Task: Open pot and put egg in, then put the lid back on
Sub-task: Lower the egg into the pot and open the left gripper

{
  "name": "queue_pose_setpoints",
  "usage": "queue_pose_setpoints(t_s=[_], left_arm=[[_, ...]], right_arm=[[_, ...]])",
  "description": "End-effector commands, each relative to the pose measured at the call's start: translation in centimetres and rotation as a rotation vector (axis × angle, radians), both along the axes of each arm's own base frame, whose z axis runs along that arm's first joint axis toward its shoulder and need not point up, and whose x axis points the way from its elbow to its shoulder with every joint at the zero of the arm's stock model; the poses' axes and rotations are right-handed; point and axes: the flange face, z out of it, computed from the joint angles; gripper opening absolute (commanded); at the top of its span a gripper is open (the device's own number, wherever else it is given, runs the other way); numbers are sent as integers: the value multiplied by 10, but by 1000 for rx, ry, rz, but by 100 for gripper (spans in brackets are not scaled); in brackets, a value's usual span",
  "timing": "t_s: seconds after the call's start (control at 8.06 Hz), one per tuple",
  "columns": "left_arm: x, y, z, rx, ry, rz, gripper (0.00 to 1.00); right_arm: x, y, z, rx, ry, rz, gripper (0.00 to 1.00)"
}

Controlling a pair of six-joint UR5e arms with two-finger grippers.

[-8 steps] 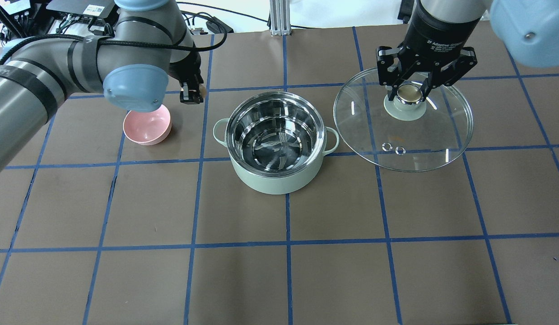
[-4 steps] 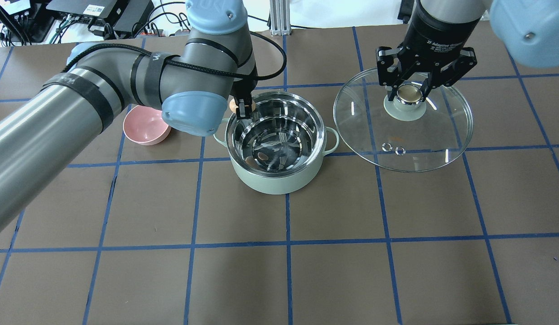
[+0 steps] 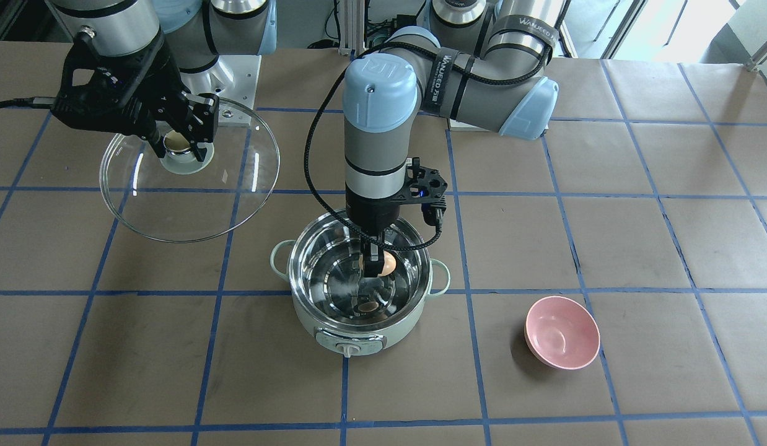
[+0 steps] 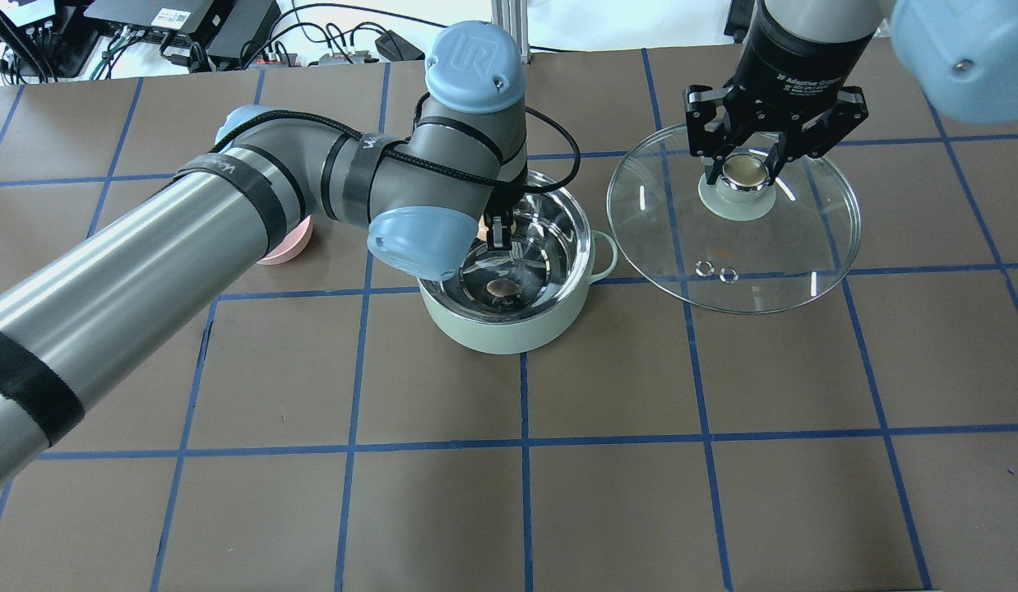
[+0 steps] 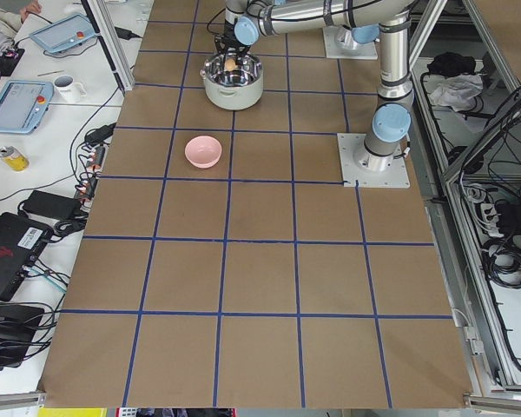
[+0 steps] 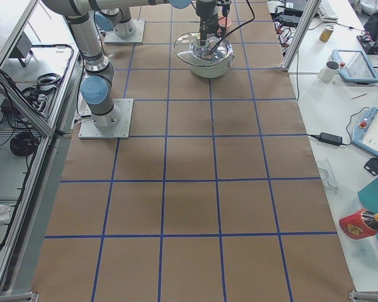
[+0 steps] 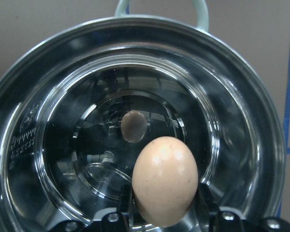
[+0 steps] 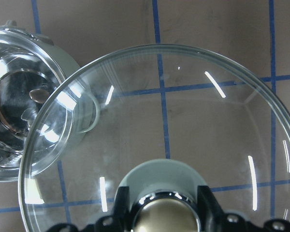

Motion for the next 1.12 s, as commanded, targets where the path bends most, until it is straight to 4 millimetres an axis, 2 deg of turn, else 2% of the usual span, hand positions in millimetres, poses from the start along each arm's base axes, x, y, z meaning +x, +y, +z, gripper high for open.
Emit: queue_pose_setpoints(t_s=[0.0,0.37,0.99], left_arm=[[-7,-3,-32,34,-9,-10,0],[-8,-4,-67,90,-32,-12,0],[-14,-1,-76,138,28,-28,0]], right_arm=[[0,0,0,1,0,1,35],[0,0,0,1,2,-1,35],[0,0,0,0,0,-1,35]])
